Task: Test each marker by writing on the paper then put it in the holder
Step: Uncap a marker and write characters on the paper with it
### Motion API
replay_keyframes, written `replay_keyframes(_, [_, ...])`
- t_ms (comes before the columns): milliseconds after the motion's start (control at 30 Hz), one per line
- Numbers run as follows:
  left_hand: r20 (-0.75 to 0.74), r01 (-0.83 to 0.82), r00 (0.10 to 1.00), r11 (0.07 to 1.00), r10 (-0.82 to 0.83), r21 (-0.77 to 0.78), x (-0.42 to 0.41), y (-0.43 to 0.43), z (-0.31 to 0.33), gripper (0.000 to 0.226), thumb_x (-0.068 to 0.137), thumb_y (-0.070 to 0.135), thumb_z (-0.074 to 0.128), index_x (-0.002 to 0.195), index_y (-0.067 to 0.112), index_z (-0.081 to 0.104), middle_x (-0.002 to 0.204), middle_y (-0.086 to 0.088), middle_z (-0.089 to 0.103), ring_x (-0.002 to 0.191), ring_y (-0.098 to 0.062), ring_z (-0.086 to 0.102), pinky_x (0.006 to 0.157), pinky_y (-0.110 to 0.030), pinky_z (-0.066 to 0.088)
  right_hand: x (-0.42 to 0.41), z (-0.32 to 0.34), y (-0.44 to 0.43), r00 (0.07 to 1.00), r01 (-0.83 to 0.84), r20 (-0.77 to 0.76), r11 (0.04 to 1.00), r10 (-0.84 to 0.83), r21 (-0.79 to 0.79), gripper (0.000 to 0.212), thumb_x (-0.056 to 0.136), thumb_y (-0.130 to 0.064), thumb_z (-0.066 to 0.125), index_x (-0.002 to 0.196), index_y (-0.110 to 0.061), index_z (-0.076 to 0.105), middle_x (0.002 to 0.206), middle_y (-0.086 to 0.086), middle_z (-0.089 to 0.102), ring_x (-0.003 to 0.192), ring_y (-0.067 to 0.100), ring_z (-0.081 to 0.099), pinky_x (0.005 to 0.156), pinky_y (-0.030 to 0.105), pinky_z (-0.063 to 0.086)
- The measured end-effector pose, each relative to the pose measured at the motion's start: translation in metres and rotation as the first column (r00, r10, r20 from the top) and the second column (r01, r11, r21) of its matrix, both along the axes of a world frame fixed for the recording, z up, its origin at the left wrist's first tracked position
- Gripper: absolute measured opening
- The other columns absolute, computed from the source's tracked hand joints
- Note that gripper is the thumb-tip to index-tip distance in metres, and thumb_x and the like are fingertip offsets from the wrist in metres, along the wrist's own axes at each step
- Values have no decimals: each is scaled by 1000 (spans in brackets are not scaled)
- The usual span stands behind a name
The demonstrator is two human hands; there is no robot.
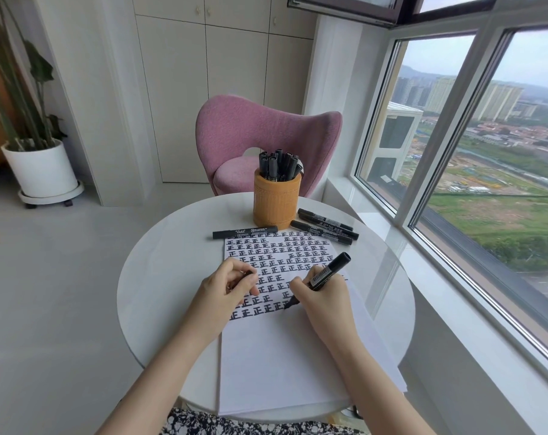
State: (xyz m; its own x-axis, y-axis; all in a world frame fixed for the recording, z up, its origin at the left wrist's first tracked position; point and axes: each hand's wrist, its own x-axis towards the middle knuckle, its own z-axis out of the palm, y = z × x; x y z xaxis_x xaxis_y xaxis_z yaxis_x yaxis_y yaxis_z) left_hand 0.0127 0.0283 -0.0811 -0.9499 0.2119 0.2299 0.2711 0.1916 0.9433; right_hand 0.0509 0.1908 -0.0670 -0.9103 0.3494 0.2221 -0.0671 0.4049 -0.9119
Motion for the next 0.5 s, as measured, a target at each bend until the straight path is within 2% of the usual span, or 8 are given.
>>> replay_keyframes(200, [5,2,1000,1000,-2,0,1,0,1,2,92,12,56,92,11,57,74,-3,68,57,1,54,57,-9,42,1,2,1,1000,16,-10,999,-16,-28,39,77,-3,57,58,-17,26,47,-11,23,51,10,21,47,22,21])
replay_keyframes(333, [16,7,1000,1000,-7,2,1,0,1,2,92,12,56,92,11,57,74,-3,68,56,1,52,57,-10,42,1,1,2,1000,20,-6,999,-20,-48,38,76,-1,55,59,-17,25,49,-10,22,54,12,23,53,30,23])
replay_keyframes(400, [18,9,1000,1000,-9,1,0,0,0,1,92,13,56,92,12,57,73,-3,68,56,0,52,57,-10,42,1,1,3,1000,19,-11,998,-19,-59,36,76,-1,55,60,-16,26,52,-7,23,56,14,27,54,30,24])
replay_keyframes(500, [18,11,1000,1000,-11,0,0,0,0,1,92,13,56,92,12,57,74,-3,68,56,1,52,57,-10,42,1,1,3,999,25,-24,998,-27,-56,34,76,0,54,60,-15,27,53,-6,22,55,12,23,51,28,20])
